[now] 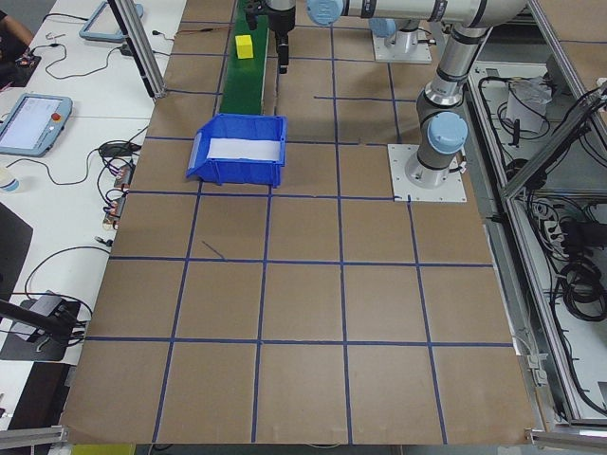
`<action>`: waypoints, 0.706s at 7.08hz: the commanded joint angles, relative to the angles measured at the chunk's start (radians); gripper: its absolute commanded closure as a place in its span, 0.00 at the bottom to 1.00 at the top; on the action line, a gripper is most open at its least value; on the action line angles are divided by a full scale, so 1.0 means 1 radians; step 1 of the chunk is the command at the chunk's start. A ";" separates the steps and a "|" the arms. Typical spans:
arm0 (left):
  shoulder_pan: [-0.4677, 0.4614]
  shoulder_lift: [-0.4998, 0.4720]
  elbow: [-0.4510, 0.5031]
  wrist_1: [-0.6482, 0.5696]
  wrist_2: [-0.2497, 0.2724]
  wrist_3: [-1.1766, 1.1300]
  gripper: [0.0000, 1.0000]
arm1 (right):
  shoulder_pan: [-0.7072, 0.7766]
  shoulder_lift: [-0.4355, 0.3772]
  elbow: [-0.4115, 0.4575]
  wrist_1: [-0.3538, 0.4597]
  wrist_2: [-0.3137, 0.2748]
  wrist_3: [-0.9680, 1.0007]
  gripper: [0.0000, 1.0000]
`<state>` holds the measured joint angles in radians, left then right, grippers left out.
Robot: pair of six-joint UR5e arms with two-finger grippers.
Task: Move block left to right into plate
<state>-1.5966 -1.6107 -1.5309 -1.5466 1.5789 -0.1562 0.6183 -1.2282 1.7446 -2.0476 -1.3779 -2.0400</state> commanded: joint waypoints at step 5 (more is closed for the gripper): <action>0.003 0.000 0.000 0.000 0.001 0.001 0.00 | -0.115 0.058 0.024 -0.063 -0.056 0.009 0.00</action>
<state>-1.5943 -1.6117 -1.5309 -1.5463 1.5795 -0.1549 0.5071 -1.1713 1.7651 -2.1093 -1.4016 -2.0557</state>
